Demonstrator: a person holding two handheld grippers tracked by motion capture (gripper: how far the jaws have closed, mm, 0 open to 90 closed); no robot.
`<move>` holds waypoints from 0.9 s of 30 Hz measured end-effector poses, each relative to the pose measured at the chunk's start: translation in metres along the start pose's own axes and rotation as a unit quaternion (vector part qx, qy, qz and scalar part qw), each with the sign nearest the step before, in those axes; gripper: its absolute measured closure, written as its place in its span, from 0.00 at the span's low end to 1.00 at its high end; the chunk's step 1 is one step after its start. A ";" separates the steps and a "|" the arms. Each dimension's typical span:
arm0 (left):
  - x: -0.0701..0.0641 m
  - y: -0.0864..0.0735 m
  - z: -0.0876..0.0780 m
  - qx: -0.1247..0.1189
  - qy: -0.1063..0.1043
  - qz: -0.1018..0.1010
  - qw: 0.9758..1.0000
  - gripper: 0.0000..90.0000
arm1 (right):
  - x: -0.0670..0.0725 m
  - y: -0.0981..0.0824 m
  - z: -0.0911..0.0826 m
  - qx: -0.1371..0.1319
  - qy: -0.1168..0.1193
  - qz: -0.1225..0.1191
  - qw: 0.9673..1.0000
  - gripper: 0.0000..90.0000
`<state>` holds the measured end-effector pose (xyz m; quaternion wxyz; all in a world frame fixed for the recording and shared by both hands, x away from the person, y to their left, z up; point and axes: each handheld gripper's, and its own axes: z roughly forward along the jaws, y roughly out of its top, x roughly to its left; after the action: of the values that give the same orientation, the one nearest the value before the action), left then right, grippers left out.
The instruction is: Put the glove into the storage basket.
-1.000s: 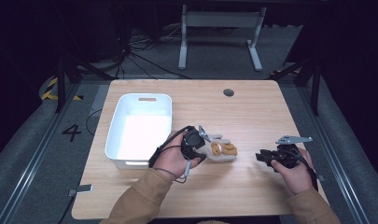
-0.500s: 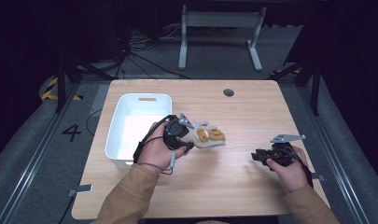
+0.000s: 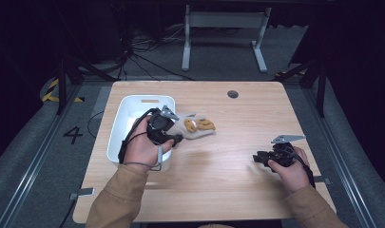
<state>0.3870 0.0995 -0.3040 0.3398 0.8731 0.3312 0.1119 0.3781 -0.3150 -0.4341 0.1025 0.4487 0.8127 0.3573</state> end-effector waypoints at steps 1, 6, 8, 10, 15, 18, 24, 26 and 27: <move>0.003 -0.001 -0.004 -0.004 0.005 -0.005 1.000 0.73 | 0.000 0.000 0.000 0.001 -0.001 0.000 1.000 0.76; 0.019 -0.010 -0.022 -0.023 0.032 -0.033 0.999 0.73 | 0.000 -0.002 0.002 0.006 -0.001 0.001 1.000 0.76; 0.026 -0.014 -0.030 -0.027 0.046 -0.045 0.998 0.73 | 0.000 -0.003 0.002 0.007 -0.002 0.001 1.000 0.76; 0.033 -0.019 -0.035 -0.031 0.055 -0.061 0.996 0.73 | 0.000 -0.004 0.002 0.010 -0.004 0.005 1.000 0.75; 0.051 -0.032 -0.042 -0.020 0.095 -0.095 0.991 0.73 | -0.001 -0.007 0.002 0.012 -0.007 0.007 1.000 0.75; 0.055 -0.036 -0.042 -0.020 0.104 -0.106 0.989 0.73 | -0.001 -0.008 0.002 0.012 -0.008 0.008 1.000 0.75; 0.062 -0.046 -0.032 -0.005 0.138 -0.145 0.980 0.72 | -0.002 -0.010 0.002 0.016 -0.006 0.011 1.000 0.75; 0.066 -0.049 -0.026 -0.001 0.144 -0.160 0.976 0.72 | -0.001 -0.011 0.002 0.017 -0.008 0.010 1.000 0.74; 0.069 -0.051 -0.022 0.006 0.146 -0.165 0.975 0.72 | -0.001 -0.011 0.002 0.017 -0.008 0.010 1.000 0.74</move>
<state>0.4045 0.1843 -0.3232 0.2959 0.7829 0.5172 0.1790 0.3726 -0.3189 -0.4434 0.0978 0.4614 0.8131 0.3412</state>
